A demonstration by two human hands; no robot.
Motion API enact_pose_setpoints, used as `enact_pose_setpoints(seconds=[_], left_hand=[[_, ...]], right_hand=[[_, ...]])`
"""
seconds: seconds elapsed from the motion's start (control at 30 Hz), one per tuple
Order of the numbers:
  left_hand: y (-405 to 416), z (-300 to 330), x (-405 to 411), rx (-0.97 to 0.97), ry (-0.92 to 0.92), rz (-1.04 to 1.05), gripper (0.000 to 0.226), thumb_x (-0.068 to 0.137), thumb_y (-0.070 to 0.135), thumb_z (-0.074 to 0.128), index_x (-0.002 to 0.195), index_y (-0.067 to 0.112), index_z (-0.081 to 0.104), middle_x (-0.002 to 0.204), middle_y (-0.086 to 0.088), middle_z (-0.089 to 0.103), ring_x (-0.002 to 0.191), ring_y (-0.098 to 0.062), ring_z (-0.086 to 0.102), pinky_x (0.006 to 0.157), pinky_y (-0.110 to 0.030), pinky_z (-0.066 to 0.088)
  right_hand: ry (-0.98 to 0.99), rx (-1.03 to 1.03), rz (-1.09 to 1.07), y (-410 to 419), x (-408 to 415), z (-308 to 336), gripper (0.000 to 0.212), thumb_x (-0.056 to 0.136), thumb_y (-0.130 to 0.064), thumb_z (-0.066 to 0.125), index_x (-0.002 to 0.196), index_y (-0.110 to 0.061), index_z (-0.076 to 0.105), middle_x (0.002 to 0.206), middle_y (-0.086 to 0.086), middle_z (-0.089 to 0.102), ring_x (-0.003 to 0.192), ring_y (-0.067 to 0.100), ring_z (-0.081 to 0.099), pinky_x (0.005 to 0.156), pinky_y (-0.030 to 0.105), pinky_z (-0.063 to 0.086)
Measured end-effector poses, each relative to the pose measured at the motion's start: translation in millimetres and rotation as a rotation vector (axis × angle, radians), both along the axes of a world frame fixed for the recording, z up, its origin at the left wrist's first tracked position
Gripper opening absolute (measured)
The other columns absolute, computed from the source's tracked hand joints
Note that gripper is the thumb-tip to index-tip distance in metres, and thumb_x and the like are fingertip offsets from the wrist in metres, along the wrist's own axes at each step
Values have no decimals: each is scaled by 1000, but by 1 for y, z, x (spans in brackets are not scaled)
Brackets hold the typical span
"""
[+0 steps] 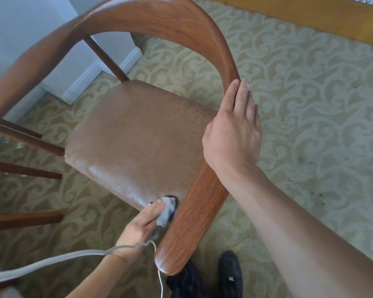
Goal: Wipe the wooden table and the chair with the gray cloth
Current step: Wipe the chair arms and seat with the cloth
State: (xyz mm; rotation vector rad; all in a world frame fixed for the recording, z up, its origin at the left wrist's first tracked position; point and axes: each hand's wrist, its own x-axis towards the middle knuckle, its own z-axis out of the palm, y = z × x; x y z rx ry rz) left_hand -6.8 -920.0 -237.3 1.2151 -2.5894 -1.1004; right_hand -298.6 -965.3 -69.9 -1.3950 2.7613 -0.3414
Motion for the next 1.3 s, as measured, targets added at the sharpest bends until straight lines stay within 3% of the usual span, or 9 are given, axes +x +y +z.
enact_pose_setpoints(seconds=[0.23,0.3,0.4,0.5,0.77,0.87,1.0,1.13,1.3], left_hand=[[-88,-18,27,-395,-117,301,49,78,-15,67,124,2,67,158,4,36,145,-20,35,104,-47,48],[-106,-11,16,-370,-117,429,42,78,-17,58,114,2,69,150,5,48,133,-20,51,93,-35,51],[-107,17,-3,-304,-28,624,19,81,-8,54,77,9,61,99,11,72,72,-11,58,60,-17,38],[-100,53,-23,-84,203,784,31,92,4,54,63,12,45,54,11,47,52,-5,39,50,-20,32],[-97,169,-54,879,881,1061,6,93,13,62,90,8,65,94,-21,63,76,-28,65,67,-34,54],[-108,208,-66,1078,936,1080,48,89,33,64,123,-1,65,116,-22,66,96,-34,68,76,-38,57],[-136,270,-84,980,998,1037,50,90,30,68,129,-2,62,117,-24,65,101,-37,64,77,-39,56],[-164,346,-85,813,1039,960,29,97,22,63,110,-2,72,101,-25,73,84,-33,73,69,-39,59],[-175,444,-46,516,1013,961,25,101,25,59,106,4,70,105,-26,72,95,-40,71,84,-51,58]], right_hand=[[30,-5,-8,-2,0,-6,75,98,-16,49,160,1,10,168,19,15,153,33,26,124,45,26],[33,-7,-10,-1,-1,-8,74,98,-16,49,160,1,12,168,19,16,152,33,27,124,45,27],[14,-17,-9,-1,1,-6,71,99,-14,47,160,0,12,168,19,16,153,33,27,124,46,28],[-20,3,-11,1,0,-2,72,100,-16,47,160,-1,10,169,17,12,153,33,25,124,46,26],[-154,147,-30,-5,4,35,75,102,-16,49,161,0,5,170,20,5,157,33,13,127,47,16],[-260,80,4,-25,16,63,60,101,-27,51,154,-5,35,161,18,35,150,32,32,124,44,26],[-756,49,49,-63,45,129,50,96,-59,36,79,-22,65,71,-11,68,74,13,67,67,28,54],[-989,-15,135,-85,69,202,63,95,-68,38,95,-14,70,82,-4,65,79,-15,53,43,9,37],[-1503,-267,127,-103,106,288,21,95,-22,69,102,-3,76,93,7,79,74,14,71,54,13,50]])
